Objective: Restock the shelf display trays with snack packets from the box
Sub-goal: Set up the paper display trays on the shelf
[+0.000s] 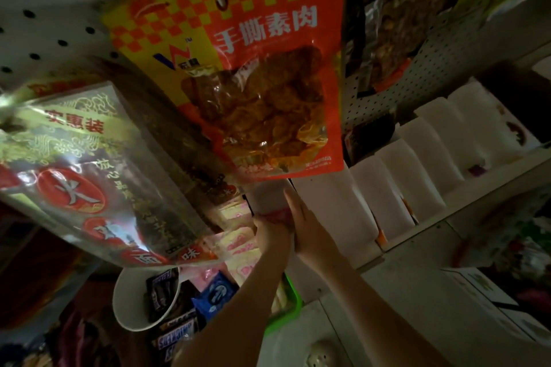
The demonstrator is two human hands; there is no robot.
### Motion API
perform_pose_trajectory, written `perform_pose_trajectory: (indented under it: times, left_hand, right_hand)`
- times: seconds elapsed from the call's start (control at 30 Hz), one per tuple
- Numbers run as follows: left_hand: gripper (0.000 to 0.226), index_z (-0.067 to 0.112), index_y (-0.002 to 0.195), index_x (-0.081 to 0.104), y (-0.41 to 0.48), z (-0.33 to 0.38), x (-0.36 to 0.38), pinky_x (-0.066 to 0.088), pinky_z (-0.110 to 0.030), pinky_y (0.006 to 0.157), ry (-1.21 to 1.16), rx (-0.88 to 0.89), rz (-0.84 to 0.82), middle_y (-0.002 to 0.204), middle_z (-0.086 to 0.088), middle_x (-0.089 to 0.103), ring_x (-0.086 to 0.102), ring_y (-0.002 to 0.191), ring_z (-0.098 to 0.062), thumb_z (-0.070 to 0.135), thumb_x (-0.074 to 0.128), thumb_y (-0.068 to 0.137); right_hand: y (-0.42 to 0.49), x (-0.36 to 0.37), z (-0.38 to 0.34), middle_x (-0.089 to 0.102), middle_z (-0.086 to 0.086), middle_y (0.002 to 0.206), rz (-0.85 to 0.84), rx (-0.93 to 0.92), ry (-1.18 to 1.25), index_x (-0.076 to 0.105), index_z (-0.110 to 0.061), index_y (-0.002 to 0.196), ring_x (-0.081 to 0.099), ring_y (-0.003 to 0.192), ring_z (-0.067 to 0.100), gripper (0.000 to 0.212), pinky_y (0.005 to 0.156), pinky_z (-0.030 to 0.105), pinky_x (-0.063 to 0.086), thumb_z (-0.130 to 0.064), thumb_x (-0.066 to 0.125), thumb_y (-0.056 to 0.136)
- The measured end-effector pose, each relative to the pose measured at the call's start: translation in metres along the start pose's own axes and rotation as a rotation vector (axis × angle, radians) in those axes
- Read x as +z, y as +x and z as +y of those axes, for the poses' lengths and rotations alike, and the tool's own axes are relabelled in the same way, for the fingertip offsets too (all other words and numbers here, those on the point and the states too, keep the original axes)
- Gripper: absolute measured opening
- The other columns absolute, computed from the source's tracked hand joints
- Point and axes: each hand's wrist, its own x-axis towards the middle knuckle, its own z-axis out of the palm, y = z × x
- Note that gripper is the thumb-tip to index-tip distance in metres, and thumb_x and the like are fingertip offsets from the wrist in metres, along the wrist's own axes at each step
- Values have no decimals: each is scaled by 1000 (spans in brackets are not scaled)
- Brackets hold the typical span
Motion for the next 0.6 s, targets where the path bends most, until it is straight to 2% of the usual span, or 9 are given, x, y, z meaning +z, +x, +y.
perform_pose_trajectory:
  times: [0.1,0.17,0.2,0.27,0.3,0.37,0.47,0.53,0.6]
  left_hand:
    - [62,10,144,21,-8,-3,0,48,-34,76,141,148,-8,118,-12,54,55,95,-27,10,53,91]
    - [75,14,149,17,-7,-8,0,52,-39,86,248,266,11,132,-11,44,52,112,-30,13,60,87]
    - [75,17,148,20,-3,-10,0,53,-39,87,315,318,27,135,-8,41,50,117,-30,17,62,87]
    - [56,18,140,37,6,-9,-3,54,-25,71,411,406,37,126,-1,46,54,114,-28,23,60,89]
    - [46,16,134,45,10,-6,-7,48,-20,69,530,438,17,125,-1,46,54,112,-26,22,57,90]
    - [38,12,128,48,16,2,-13,44,-25,79,817,465,-12,138,-7,38,45,116,-26,18,53,91]
    - [35,15,130,51,26,15,-18,42,-34,96,1054,506,49,141,-12,41,45,121,-27,15,47,95]
    - [32,15,126,56,34,20,-16,35,-35,104,1150,570,63,137,-11,49,42,126,-27,15,45,96]
    - [33,14,128,56,40,23,-15,31,-37,111,1184,614,34,139,-10,46,35,132,-27,13,44,97]
  right_hand:
    - [-10,3,0,28,1,153,63,10,143,3,-28,152,44,126,8,82,96,26,46,-23,59,92]
    - [-18,10,4,31,-1,150,133,42,246,15,-27,150,43,127,6,78,96,23,46,-19,63,90]
    - [-21,16,8,37,-1,144,179,74,303,23,-25,146,48,124,10,73,93,26,50,-12,64,88]
    - [-27,26,13,47,2,126,253,149,279,37,-18,132,59,109,20,59,81,32,55,2,61,82]
    - [-29,29,12,50,4,118,233,180,212,42,-14,126,61,104,23,51,79,32,54,4,58,81]
    - [-31,33,10,54,5,115,110,289,134,48,-12,125,60,106,23,39,83,22,47,-1,52,88]
    - [-26,43,11,47,6,133,-134,553,242,38,-13,141,50,119,20,51,93,22,41,-4,45,91]
    - [-19,44,12,47,10,135,-163,571,268,37,-9,141,48,121,24,50,98,29,41,-2,44,92]
    - [-12,42,10,49,11,134,-173,527,234,42,-4,137,48,123,25,42,94,24,37,0,41,95]
